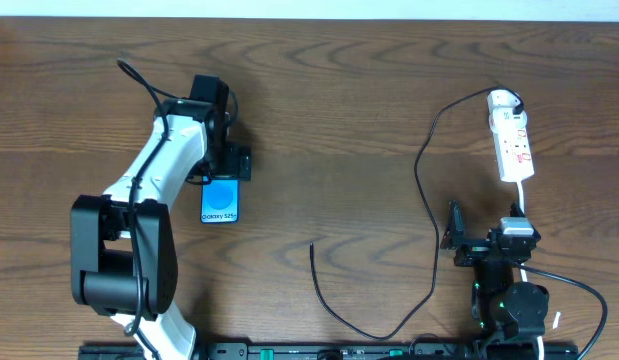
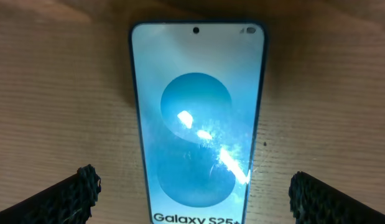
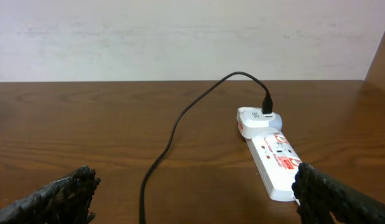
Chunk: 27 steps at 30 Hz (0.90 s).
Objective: Plug charger to phone and switch on socket
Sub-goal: 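Lower the open left gripper down toward the phone, then close the left gripper on the phone's sides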
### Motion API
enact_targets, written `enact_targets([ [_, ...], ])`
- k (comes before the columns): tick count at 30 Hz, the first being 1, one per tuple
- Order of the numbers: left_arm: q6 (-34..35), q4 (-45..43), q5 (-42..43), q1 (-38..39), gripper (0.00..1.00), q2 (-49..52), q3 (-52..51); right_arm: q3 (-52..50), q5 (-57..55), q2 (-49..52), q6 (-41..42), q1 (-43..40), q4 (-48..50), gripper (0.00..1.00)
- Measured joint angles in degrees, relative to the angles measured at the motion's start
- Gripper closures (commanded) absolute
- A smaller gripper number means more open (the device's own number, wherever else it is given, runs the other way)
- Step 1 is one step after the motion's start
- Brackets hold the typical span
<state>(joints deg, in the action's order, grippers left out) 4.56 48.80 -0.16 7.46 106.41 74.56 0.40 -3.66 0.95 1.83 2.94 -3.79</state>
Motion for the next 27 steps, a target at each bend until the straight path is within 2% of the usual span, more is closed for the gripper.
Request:
enact_targets([
  [27,0.15,-6.21,1.53,0.0,0.01,0.0,-6.36,0.0,0.02,0.0,0.0,0.0,0.0,0.01],
])
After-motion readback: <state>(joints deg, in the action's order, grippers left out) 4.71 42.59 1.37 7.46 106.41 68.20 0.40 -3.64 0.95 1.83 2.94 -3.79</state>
